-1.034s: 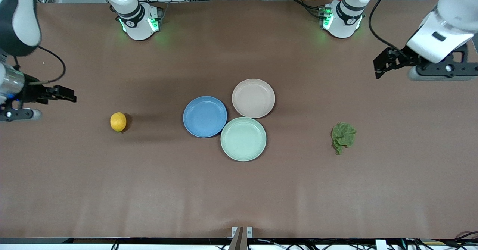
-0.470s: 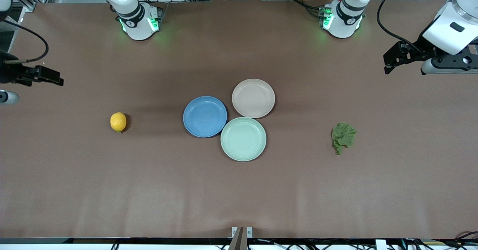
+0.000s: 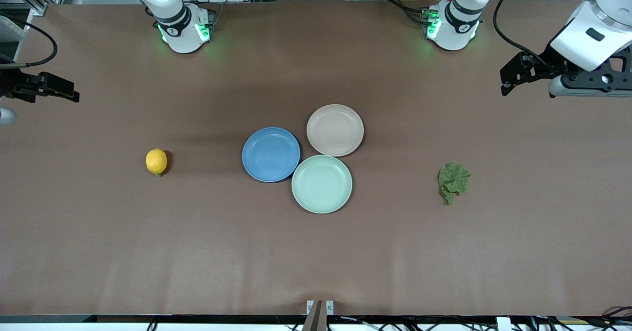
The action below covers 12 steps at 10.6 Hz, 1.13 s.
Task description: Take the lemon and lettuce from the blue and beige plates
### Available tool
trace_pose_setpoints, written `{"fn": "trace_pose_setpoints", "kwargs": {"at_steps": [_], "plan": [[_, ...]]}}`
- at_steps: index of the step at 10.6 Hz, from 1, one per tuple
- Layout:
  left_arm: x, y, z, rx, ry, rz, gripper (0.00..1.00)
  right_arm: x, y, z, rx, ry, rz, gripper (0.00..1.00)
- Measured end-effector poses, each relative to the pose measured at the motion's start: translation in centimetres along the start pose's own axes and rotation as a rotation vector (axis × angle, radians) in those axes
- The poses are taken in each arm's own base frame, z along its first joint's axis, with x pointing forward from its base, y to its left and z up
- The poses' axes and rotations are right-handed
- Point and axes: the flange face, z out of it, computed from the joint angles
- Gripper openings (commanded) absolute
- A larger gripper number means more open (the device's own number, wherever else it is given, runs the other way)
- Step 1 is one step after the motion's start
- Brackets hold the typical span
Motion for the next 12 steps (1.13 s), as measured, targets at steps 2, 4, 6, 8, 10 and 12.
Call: {"fn": "trace_pose_setpoints", "kwargs": {"at_steps": [2,4,6,8,10,12], "plan": [[-0.1,0.2,0.0,0.000,-0.004,0.003,1.00,0.7,-0.2,-0.3,-0.002,0.052,-0.003,1.00],[-0.1,0.2,0.0,0.000,-0.004,0.006,1.00,1.2,-0.4,-0.1,-0.003,0.072,-0.008,1.00],[-0.1,0.1,0.0,0.000,-0.004,0.022,1.00,1.4,-0.4,0.2,-0.003,0.074,-0.008,1.00],[-0.1,-0.1,0.0,0.000,-0.004,0.031,1.00,1.3,-0.2,0.8,-0.001,0.078,-0.005,1.00],[-0.1,-0.1,0.0,0.000,-0.004,0.032,1.00,1.0,0.0,0.8,0.000,0.078,-0.003,1.00],[-0.2,-0.2,-0.4,-0.001,0.006,0.031,1.00,0.9,0.1,0.8,0.001,0.080,0.000,1.00]]}}
